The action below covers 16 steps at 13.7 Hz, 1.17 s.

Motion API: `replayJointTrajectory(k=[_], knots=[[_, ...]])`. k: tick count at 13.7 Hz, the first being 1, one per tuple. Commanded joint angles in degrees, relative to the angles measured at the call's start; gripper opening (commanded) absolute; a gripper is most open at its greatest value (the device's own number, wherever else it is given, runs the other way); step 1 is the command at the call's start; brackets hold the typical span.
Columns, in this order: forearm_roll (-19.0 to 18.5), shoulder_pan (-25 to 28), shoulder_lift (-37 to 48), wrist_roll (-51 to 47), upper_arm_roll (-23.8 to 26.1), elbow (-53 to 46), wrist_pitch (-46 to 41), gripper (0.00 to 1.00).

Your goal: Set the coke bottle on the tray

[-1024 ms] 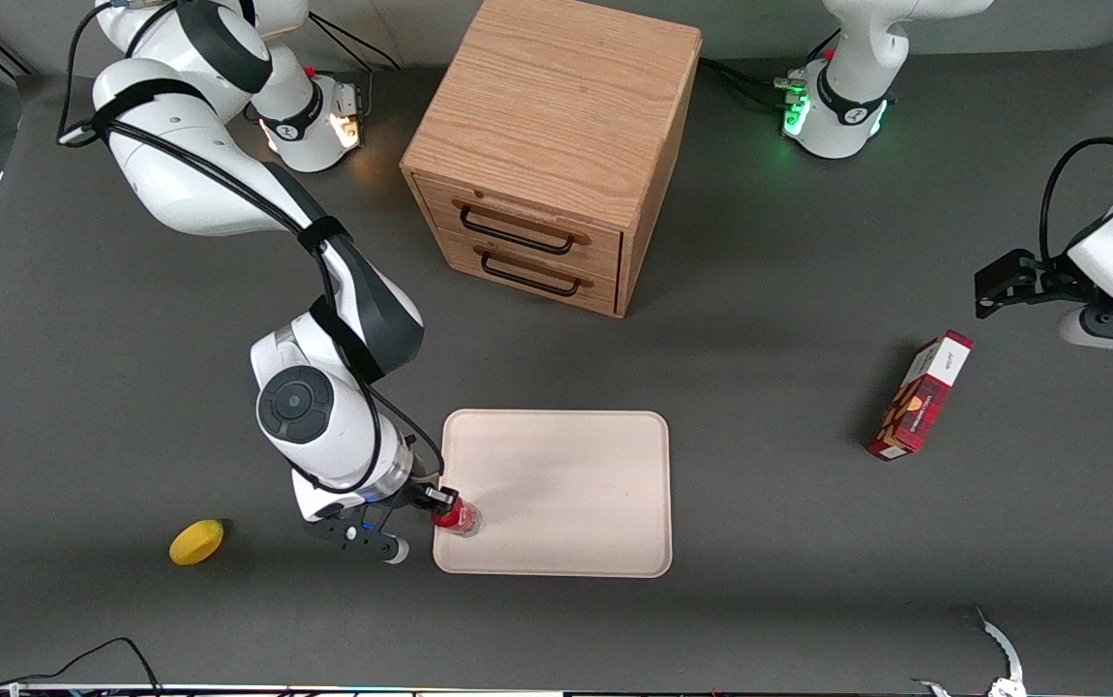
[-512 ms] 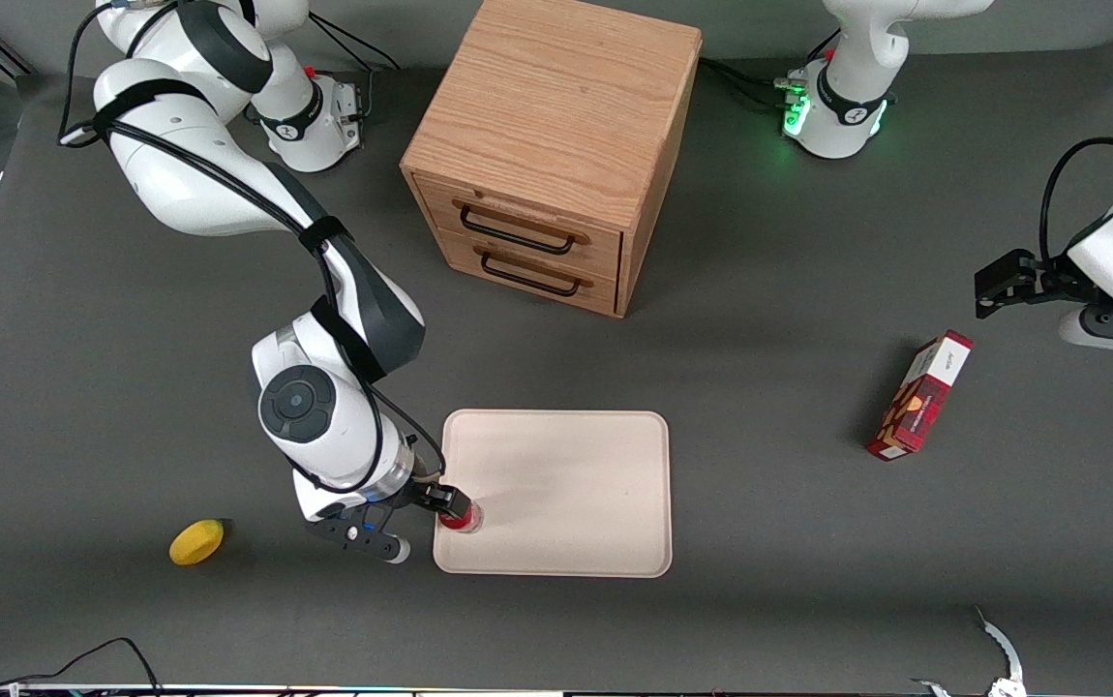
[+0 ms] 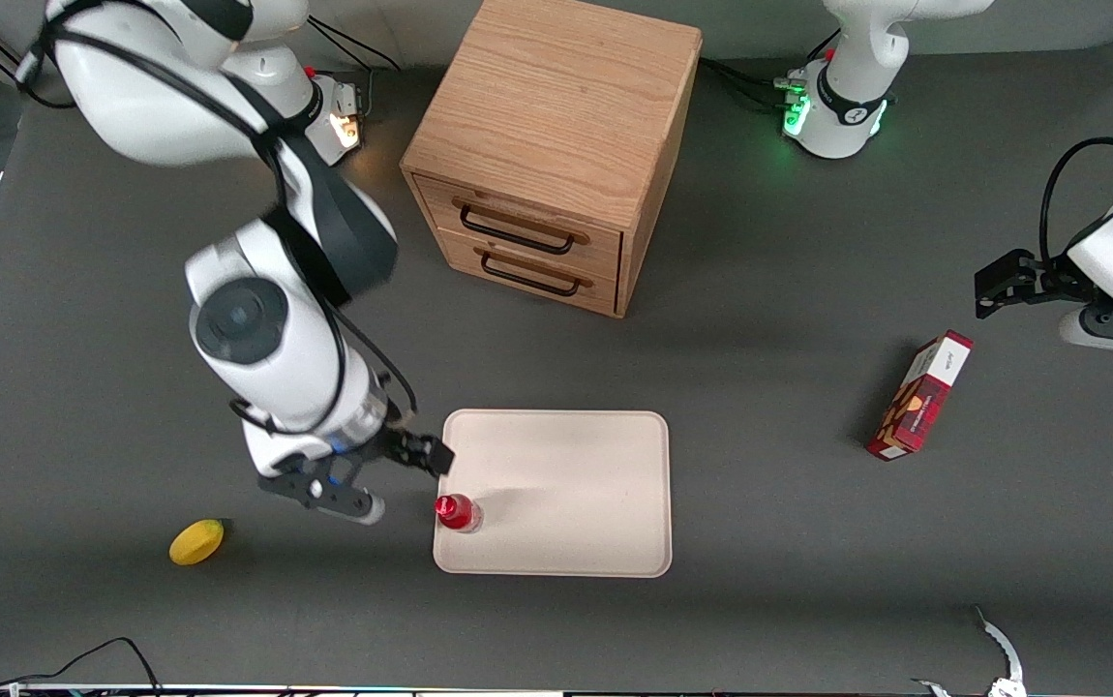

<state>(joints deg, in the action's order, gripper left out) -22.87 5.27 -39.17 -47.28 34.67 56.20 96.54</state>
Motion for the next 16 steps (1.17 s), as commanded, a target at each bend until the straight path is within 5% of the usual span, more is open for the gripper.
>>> replayJointTrajectory(k=[1, 3, 7, 12, 16], knots=[[2.1, -8.5, 17.3, 7.4, 4.4, 11.1, -9.0, 1.00], [10.2, -11.8, 25.3, 12.8, 1.6, 12.0, -16.2, 1.00], [23.4, -11.8, 40.7, 29.1, -16.5, 23.3, -18.9, 1.00], [27.7, -11.9, 48.8, 36.8, -22.8, 39.8, -10.7, 1.00], [28.2, -11.7, 49.2, 38.8, -23.8, 43.1, -8.7, 1.00]])
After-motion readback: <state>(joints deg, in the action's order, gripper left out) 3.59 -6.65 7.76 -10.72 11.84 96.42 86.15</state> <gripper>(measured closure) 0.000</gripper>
